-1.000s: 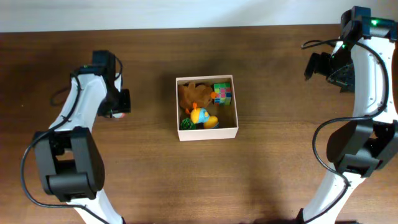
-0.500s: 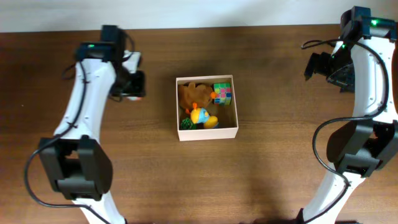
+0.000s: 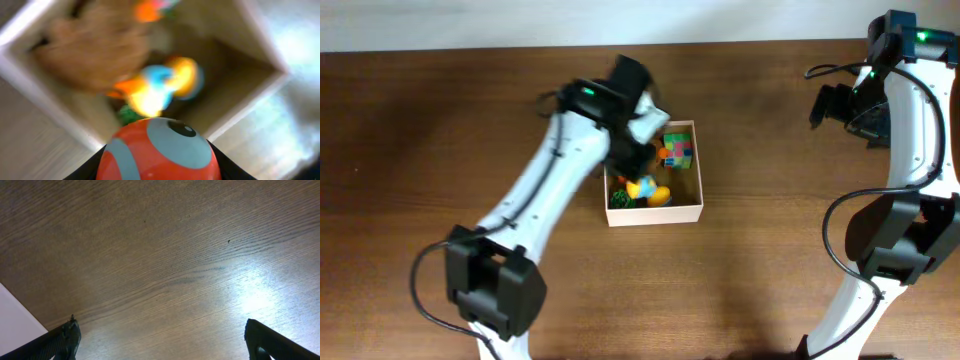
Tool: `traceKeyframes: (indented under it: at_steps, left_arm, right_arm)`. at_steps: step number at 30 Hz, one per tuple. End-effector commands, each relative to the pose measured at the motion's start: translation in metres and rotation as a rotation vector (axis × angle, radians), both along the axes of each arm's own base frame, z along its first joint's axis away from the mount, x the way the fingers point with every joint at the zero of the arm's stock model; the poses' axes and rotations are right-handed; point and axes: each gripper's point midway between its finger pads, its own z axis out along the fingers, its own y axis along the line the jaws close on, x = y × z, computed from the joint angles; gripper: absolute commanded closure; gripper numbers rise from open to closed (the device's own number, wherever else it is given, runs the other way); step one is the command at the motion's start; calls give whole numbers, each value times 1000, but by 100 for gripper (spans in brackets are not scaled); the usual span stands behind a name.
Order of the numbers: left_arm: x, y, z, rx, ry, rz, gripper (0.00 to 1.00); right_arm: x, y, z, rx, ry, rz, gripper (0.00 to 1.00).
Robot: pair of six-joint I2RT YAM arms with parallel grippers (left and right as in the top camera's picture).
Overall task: Pack container
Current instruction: 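Lift the red ball and carry it right over the box, then lower the red ball into the box and open the left gripper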
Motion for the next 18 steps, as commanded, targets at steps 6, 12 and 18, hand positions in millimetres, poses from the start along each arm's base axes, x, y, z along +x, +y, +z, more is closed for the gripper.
traceKeyframes:
  at_steps: [6,12,18]
  left_arm:
    - [-26,-52,6,-19,-47,-202,53]
    - [-25,-64,7,-51,-67,-220,53]
    - [-24,-75,-4,-97,-61,-232,53]
  right_arm:
    - [2,-2,7,-3,-22,-5,1]
    - [2,-2,7,-3,-22,-5,1]
    - [2,-2,7,-3,-22,-5,1]
